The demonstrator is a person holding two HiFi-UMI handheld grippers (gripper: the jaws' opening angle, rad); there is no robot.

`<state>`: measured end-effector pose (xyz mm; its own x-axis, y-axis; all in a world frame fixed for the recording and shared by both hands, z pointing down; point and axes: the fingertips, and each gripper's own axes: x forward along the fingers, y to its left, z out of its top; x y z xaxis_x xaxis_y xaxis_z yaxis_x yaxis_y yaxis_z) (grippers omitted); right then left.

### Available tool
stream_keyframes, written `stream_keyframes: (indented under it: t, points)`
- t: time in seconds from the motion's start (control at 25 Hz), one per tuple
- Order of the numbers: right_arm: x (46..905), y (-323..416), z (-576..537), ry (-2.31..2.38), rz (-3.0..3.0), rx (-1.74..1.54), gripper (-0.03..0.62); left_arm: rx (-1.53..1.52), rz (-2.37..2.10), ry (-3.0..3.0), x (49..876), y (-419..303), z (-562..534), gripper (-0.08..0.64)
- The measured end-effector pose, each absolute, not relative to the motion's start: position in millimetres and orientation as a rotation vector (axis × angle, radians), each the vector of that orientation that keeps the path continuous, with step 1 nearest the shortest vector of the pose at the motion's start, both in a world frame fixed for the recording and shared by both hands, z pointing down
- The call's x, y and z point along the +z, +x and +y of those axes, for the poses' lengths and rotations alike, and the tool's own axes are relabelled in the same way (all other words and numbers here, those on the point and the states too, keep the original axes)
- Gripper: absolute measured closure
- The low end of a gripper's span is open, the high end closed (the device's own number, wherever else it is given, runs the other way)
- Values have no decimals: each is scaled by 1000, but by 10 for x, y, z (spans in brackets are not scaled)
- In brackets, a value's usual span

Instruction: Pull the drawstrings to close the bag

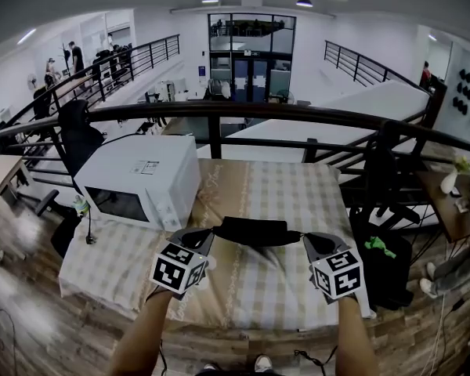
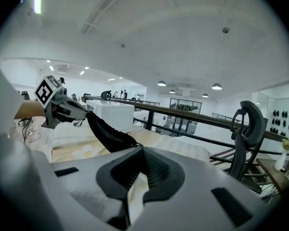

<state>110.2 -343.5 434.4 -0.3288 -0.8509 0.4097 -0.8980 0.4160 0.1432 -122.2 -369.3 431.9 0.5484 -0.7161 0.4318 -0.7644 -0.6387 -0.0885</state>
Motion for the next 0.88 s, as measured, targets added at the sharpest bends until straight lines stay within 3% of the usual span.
stream_keyframes:
  t: [0.88]
  points:
    - [2962,963,-3322,1708,-2405,-109,571,210,-1555,2669,3077,-1472,-3594,534]
